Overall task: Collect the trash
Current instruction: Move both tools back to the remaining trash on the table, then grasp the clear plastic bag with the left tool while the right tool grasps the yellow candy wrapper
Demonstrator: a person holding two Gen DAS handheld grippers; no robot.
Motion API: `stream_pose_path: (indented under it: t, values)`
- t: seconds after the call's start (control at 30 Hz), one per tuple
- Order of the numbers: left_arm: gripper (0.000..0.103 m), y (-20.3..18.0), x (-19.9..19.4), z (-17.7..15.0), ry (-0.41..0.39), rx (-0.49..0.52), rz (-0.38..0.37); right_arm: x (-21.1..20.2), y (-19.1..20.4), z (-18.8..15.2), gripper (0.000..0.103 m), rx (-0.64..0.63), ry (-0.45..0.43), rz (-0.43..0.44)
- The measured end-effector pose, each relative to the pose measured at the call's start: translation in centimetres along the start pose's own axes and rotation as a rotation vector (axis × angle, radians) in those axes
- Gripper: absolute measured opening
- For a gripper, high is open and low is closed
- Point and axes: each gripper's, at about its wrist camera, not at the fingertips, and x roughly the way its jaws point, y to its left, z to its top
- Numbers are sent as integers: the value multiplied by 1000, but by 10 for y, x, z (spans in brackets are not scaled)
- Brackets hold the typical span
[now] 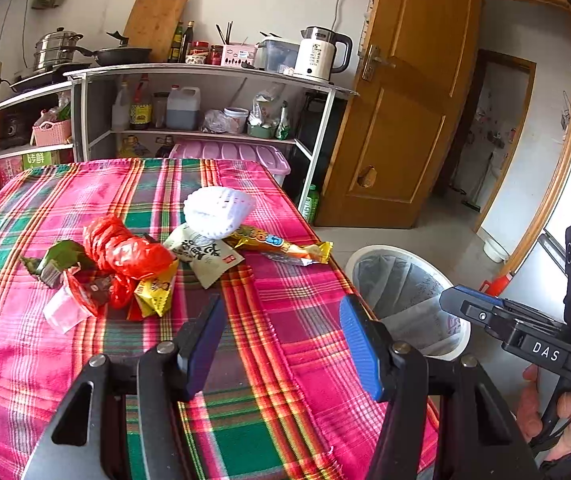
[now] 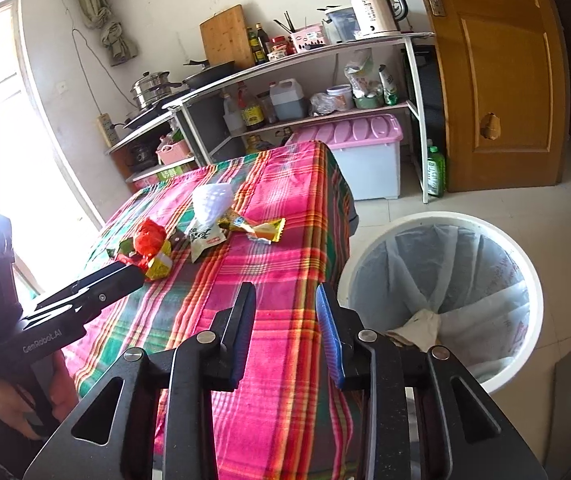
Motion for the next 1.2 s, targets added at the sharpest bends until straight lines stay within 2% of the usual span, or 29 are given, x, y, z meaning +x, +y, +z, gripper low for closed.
stream_pose_path:
  t: [0.4,0.5,0.77,0.9,1.2]
  values:
    - [61,39,-25,-8,-30,-44,81,11,30,2,33,-71,23,34]
    - [61,53,-29,-8,-42,-58,110,16,36,5,38,-86,22,40]
    - [61,96,-35,-9,-57,-114,196,37,48,17,40,-133,38,45]
    - [61,116,-28,-7,-40,-132,227,51,51,24,52,-166,47,49]
    - [61,139,2,-4,37,-182,235,87,55,43,52,-243,75,23]
